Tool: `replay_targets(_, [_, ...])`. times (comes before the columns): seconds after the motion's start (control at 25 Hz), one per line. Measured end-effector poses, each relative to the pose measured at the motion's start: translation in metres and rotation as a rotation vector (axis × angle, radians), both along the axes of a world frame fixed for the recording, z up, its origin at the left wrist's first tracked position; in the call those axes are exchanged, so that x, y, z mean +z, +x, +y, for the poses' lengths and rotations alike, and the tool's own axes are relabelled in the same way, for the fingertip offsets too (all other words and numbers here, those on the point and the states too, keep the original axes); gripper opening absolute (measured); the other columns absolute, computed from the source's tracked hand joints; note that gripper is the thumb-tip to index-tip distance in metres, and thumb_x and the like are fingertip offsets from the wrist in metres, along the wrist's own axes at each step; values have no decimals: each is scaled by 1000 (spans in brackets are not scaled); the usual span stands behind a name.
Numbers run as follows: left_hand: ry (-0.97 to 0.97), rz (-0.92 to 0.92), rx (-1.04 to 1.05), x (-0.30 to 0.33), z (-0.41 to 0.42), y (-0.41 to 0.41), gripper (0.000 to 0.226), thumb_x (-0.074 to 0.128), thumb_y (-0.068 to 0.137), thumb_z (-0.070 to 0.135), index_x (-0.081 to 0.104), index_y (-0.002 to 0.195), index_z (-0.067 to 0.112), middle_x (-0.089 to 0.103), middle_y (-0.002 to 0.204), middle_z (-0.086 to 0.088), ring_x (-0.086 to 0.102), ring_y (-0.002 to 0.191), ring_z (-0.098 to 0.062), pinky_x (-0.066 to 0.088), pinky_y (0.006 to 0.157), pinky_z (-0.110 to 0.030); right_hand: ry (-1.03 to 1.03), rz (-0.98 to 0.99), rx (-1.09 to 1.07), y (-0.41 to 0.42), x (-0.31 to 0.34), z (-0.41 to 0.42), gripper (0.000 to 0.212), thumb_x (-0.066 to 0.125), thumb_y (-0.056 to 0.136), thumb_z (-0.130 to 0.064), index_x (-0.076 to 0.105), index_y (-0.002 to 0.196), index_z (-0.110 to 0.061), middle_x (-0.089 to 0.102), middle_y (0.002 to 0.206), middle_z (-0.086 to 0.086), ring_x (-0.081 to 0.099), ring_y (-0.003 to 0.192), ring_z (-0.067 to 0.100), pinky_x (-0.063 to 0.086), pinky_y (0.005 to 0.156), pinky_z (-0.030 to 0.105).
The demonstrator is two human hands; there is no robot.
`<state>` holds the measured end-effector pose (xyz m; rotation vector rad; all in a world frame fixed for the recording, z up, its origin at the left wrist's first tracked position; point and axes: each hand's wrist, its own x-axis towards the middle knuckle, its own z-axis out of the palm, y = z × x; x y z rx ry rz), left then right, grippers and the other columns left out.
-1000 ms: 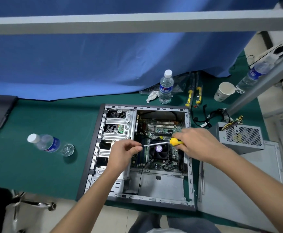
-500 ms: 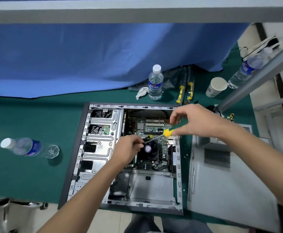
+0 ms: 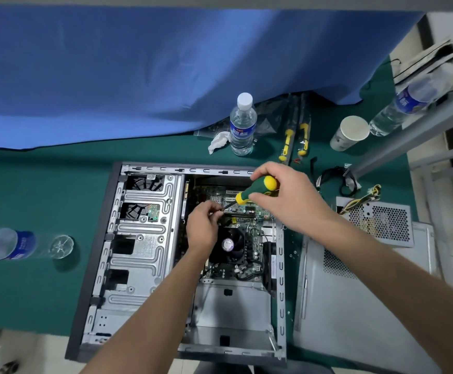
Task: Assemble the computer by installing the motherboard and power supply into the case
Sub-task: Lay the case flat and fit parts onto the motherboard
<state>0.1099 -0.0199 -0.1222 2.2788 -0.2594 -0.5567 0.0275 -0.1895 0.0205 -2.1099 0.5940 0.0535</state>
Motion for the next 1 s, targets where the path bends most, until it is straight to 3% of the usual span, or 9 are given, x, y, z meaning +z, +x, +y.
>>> replay_targets(0.16, [-10, 60, 57, -19, -2, 8, 7, 66, 92, 4, 70, 98, 6, 65, 95, 0, 60, 90, -17, 39, 72, -19, -25, 15, 21, 13, -20, 9, 25, 75, 85, -29, 63, 107, -33, 57, 103, -8, 54, 91, 13, 45, 79, 32])
replay_targets(0.28, [5, 197, 145, -29, 2, 12, 13, 61, 97, 12, 64, 109, 7, 65, 95, 2, 58, 82, -12, 35, 56, -7, 1, 19, 65, 24, -34, 16, 26, 74, 86, -28, 64, 110, -33, 53, 104, -13, 52, 90, 10, 40, 77, 27])
replay_targets(0.4, [53, 292, 177, -34, 3, 14, 14, 58, 100, 20, 56, 112, 14, 56, 86, 13, 51, 73, -2, 34, 52, -4, -8, 40, 121, 35, -43, 20, 27, 73, 87, -25, 64, 112, -32, 54, 107, -10, 55, 91, 14, 44, 83, 31])
replay_targets(0.48, [57, 308, 180, -35, 1, 15, 11, 56, 100, 16, 51, 110, 15, 51, 83, 14, 49, 72, -5, 33, 50, -2, -13, 57, 152, 40, -47, 21, 28, 72, 88, -25, 63, 113, -33, 54, 109, -9, 54, 94, 15, 46, 86, 35])
replay_targets(0.64, [79, 321, 206, -37, -3, 15, 9, 52, 100, 13, 45, 105, 15, 52, 89, 2, 49, 82, -16, 30, 50, -8, -8, 70, 193, 45, -52, 23, 27, 71, 89, -24, 63, 113, -32, 53, 111, -9, 53, 97, 15, 45, 89, 35])
replay_targets(0.76, [126, 356, 224, -38, -5, 16, 9, 52, 100, 15, 44, 103, 16, 53, 90, 1, 49, 87, -19, 31, 59, -25, -18, 78, 233, 50, -54, 24, 27, 71, 89, -24, 63, 114, -32, 54, 112, -9, 54, 97, 17, 46, 90, 36])
replay_targets(1.0, [172, 358, 240, -38, -8, 17, 8, 51, 99, 16, 43, 98, 14, 49, 85, 2, 49, 88, -21, 31, 61, -31, -66, 87, 318, 59, -54, 25, 29, 70, 90, -22, 63, 118, -29, 54, 112, -9, 55, 101, 18, 44, 90, 33])
